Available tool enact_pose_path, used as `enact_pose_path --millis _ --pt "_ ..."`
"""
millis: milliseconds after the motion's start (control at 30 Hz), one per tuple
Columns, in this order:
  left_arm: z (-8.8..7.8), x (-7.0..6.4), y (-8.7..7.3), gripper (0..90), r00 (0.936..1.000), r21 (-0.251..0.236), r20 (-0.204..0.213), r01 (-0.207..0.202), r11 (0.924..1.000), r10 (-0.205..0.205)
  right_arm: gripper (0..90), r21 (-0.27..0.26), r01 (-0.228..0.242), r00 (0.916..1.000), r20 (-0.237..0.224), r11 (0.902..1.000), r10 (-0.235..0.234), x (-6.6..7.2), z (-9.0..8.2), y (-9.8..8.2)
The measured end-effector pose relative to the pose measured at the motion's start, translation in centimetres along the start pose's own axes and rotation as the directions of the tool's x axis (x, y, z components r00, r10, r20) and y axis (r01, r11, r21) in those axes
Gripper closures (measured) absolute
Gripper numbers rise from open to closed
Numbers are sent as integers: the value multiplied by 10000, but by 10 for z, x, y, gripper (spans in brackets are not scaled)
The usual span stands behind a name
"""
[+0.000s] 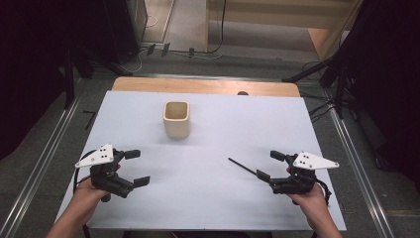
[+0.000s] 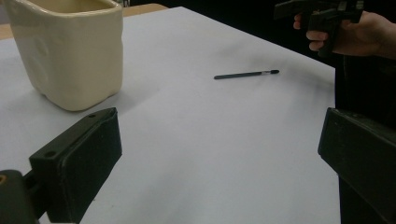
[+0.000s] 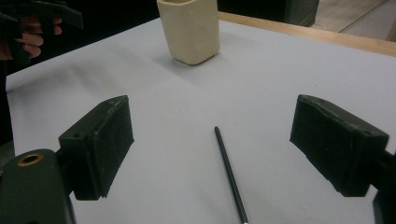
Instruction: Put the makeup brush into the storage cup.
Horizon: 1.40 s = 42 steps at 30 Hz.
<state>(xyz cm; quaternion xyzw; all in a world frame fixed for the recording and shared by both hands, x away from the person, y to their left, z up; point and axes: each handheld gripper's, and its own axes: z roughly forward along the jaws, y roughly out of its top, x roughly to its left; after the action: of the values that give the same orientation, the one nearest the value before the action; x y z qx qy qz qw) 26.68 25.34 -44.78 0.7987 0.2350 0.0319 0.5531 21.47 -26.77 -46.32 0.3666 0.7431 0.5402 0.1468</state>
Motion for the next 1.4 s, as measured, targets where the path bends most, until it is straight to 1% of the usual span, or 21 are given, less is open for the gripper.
enact_pose_path --millis 300,333,467,567,700,833,900,1033,1100,1133,1233,1400 --pt "0 0 0 0 10000 -39 -24 -66 10000 66 139 -40 -20 10000 -44 10000 20 0 0 0" --pt "0 0 0 0 10000 -98 7 -36 9999 36 139 -44 -55 10000 -56 10000 55 0 0 0" --pt "0 1 0 0 10000 -7 -21 -93 10000 93 139 -74 -129 9999 -115 9999 129 -1 1 0" --pt "1 2 0 0 10000 -85 4 8 10000 -8 140 -83 -236 9996 -173 9997 234 -3 1 0" --pt "2 3 0 0 10000 -42 -14 -20 10000 20 139 -156 -254 9995 -199 9996 251 -4 1 0" --pt "3 4 1 0 10000 -93 -7 -18 10000 18 139 -124 -229 9997 -118 9997 228 -6 2 -1" --pt "4 5 1 0 10000 -67 -31 -8 10000 8 139 -122 -245 9996 -108 9996 244 -6 2 -1" --pt "5 5 2 0 10000 -13 -95 13 10000 -13 139 -52 -334 9994 49 9994 335 -10 1 -2" --pt "5 4 3 0 10000 -6 -67 20 10000 -20 139 -9 -356 9994 51 9994 356 -11 1 -2" --pt "6 4 3 0 10000 -1 -73 -11 10000 11 139 -32 -275 9996 89 9996 275 -12 1 -1" --pt "6 2 3 0 10000 87 -75 -34 10000 35 139 13 -264 9995 172 9997 264 -13 2 -1" --pt "6 1 3 0 10000 101 -49 -43 9999 43 138 172 -81 9994 326 9998 76 -11 5 1"
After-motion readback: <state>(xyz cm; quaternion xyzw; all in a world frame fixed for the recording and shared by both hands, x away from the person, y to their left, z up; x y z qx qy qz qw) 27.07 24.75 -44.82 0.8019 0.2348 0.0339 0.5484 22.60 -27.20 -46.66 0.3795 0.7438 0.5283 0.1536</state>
